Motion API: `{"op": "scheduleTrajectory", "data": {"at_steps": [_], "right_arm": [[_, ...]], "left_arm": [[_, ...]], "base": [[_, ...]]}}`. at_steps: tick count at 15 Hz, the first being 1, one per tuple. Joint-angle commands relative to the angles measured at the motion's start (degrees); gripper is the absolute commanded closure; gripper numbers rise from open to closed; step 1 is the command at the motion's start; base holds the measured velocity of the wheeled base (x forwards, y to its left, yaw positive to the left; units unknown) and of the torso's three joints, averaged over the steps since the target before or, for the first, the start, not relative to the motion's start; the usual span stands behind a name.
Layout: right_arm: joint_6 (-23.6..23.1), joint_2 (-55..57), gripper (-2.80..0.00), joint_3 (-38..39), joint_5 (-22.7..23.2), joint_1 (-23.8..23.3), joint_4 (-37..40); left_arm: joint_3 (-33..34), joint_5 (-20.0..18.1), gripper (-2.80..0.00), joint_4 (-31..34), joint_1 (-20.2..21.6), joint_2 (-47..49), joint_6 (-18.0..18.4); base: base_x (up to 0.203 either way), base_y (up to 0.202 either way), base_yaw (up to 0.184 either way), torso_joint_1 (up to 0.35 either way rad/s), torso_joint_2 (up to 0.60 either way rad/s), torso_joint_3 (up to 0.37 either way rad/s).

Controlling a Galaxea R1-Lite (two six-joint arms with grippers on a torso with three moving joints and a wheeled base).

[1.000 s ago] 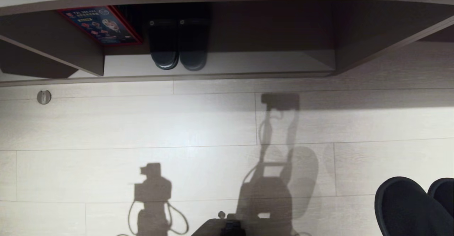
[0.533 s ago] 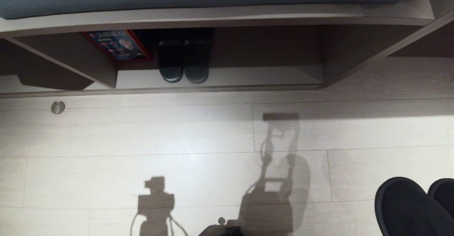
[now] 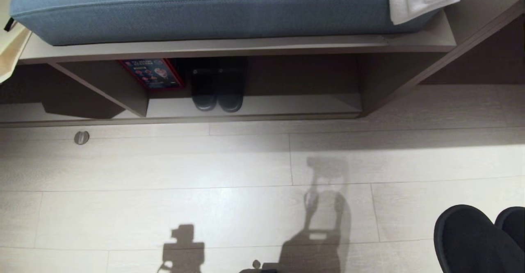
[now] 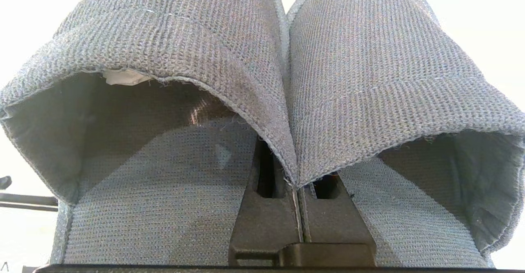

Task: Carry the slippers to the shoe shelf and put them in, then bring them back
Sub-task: Place the slippers on the floor

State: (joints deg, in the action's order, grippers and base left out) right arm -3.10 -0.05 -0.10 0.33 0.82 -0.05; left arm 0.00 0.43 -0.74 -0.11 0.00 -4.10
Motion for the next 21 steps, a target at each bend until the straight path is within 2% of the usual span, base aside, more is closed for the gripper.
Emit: {"op": "scheduleTrajectory", "data": {"at_steps": [1,21], "right_arm": [[0.0,0.1,0.00,0.0,0.0,0.1,0.0],[0.0,0.2,0.00,0.0,0.0,0.1,0.0]], "left_arm": [[0.0,0.0,0.00,0.0,0.0,0.1,0.0],[0.0,0.0,0.00,0.0,0.0,0.0,-0.1]], "base": [[0.000,0.000,0.000,0.007,0.00,0.212],[0.000,0.000,0.000,0.002,0.00,0.203]]}}
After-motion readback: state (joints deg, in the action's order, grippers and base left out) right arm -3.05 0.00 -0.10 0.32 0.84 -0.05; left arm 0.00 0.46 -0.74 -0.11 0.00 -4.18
